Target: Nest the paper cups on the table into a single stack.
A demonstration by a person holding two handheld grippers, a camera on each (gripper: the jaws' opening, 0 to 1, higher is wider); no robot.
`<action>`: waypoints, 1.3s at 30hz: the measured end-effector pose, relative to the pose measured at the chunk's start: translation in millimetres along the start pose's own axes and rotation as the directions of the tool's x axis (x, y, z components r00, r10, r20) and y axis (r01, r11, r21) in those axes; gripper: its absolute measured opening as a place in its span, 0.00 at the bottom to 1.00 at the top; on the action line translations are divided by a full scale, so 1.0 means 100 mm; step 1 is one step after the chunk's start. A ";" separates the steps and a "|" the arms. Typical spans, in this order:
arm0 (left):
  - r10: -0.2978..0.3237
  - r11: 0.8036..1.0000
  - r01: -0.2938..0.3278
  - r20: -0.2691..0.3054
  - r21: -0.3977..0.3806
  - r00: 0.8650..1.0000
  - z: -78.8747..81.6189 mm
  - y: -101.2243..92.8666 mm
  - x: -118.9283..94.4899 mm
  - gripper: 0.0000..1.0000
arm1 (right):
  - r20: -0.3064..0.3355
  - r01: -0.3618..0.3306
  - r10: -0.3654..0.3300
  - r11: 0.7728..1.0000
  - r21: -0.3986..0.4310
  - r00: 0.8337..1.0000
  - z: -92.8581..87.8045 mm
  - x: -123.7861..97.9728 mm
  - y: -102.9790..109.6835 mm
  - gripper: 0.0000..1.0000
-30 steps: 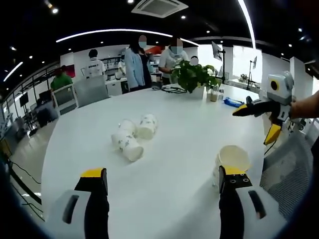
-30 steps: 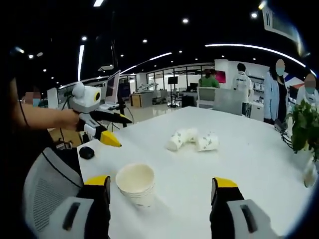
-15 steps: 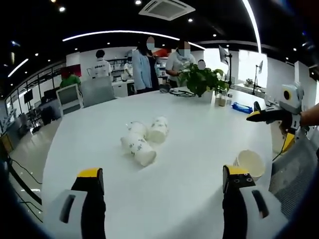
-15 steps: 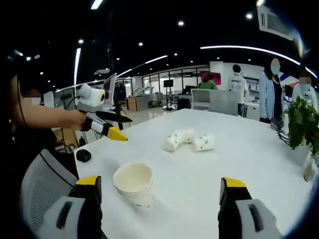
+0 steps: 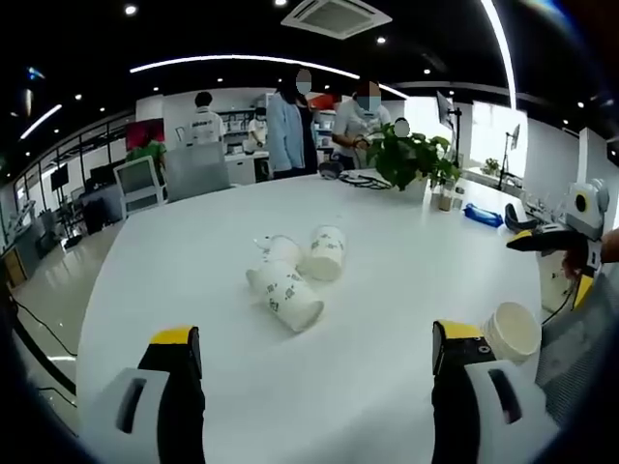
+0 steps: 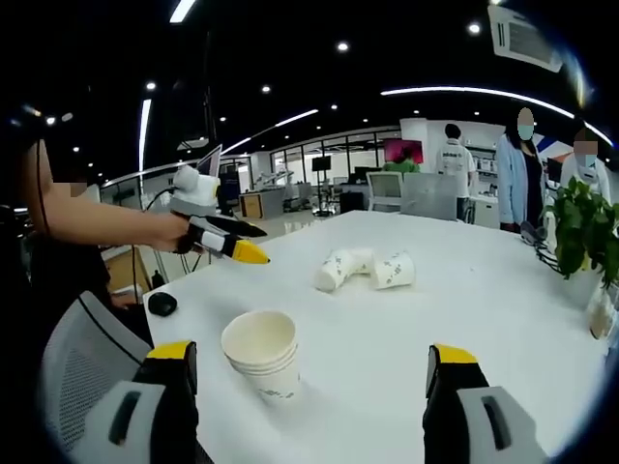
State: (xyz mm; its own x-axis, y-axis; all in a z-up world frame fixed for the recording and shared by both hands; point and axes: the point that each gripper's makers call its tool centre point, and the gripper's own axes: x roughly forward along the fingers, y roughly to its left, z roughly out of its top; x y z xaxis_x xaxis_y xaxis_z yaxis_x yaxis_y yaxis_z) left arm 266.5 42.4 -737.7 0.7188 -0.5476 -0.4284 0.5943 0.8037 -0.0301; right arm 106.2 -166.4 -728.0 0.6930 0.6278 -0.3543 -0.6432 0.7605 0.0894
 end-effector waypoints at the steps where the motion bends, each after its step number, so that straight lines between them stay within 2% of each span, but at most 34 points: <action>1: 0.002 1.000 -0.002 -0.003 0.000 1.000 -0.01 0.02 0.02 0.99 | 0.004 0.002 -0.002 1.000 0.005 1.000 0.00 0.00 0.00 1.00; 9: 0.031 0.998 -0.033 -0.027 -0.049 0.999 -0.07 0.14 0.16 0.96 | 0.005 0.015 -0.015 1.000 0.021 1.000 -0.03 -0.02 -0.04 1.00; 11: 0.039 0.998 -0.041 -0.033 -0.054 0.999 -0.10 0.21 0.22 0.96 | 0.014 0.010 -0.010 0.999 0.033 1.000 -0.03 -0.03 -0.03 1.00; 22: 0.058 0.995 -0.064 -0.079 -0.082 0.995 -0.20 0.35 0.44 0.92 | 0.025 0.035 -0.036 0.999 0.040 0.999 -0.04 -0.04 -0.07 1.00; 30: 0.066 0.992 -0.078 -0.110 -0.104 0.992 -0.20 0.36 0.57 0.87 | 0.029 0.056 -0.057 0.998 0.034 0.998 -0.05 -0.03 -0.10 1.00; 33: 0.060 0.991 -0.072 -0.109 -0.114 0.992 -0.16 0.33 0.66 0.86 | 0.032 0.067 -0.068 0.997 0.038 0.997 -0.05 -0.04 -0.12 0.99; 39: 0.046 0.985 -0.066 -0.128 -0.158 0.991 -0.18 0.27 0.79 0.83 | 0.039 0.089 -0.091 0.995 0.046 0.995 -0.04 -0.06 -0.15 0.98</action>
State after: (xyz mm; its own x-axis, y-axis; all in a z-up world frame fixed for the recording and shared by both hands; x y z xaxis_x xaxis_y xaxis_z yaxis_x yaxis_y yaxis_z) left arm 332.5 25.4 -788.6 0.6934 -0.4754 -0.5415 0.4809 0.8649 -0.1436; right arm 110.2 -182.8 -731.0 0.7609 0.5621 -0.3242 -0.5633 0.8202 0.0999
